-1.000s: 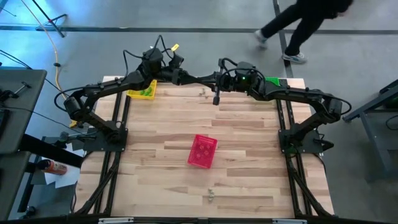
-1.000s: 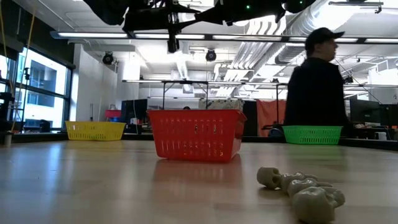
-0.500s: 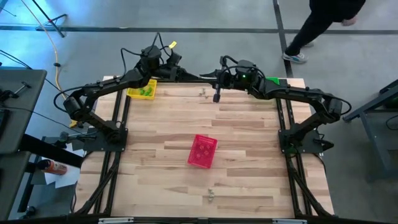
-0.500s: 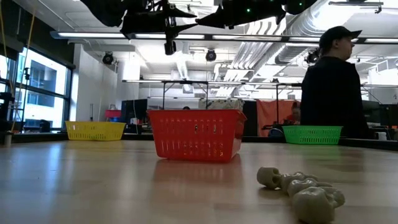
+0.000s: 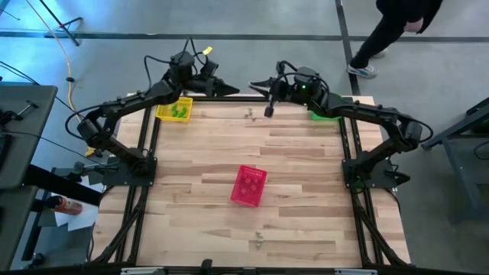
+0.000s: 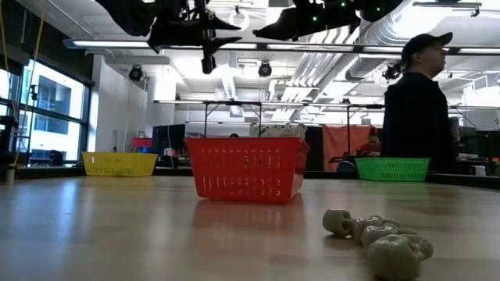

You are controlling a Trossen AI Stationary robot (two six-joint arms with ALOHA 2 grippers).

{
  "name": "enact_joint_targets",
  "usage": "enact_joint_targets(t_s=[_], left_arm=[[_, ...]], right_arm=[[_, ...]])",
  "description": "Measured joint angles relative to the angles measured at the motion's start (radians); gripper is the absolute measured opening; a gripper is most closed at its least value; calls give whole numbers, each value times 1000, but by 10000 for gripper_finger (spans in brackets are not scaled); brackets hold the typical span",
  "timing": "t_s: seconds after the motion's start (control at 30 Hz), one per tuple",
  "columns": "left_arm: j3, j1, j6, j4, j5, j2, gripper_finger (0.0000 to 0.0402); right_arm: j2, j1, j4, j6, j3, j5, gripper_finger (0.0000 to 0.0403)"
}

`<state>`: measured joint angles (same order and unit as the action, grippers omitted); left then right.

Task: Sort Halloween decoration
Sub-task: Put the white skull toy into the green bin

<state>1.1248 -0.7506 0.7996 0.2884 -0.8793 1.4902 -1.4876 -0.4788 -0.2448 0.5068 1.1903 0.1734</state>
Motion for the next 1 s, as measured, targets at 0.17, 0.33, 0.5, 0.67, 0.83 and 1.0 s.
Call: enact_joint_targets(t_s=[0.17, 0.33, 0.5, 0.67, 0.83, 1.0], left_arm=[[0, -42, -168, -153, 49, 0, 72], [0, -57, -360, -306, 146, 0, 72], [0, -56, -479, -386, 222, 0, 72], [0, -56, -497, -397, 244, 0, 72], [0, -48, -491, -398, 241, 0, 72], [0, -34, -519, -398, 237, 0, 72]], right_arm=[[35, -63, 32, 0, 0, -4, 21], [88, -147, 148, 0, 0, -48, 21], [125, -235, 299, -9, 0, -93, 21], [128, -303, 449, -18, 0, -161, 21], [128, -358, 611, -132, 0, -232, 21], [126, -411, 776, -315, 0, -358, 21]])
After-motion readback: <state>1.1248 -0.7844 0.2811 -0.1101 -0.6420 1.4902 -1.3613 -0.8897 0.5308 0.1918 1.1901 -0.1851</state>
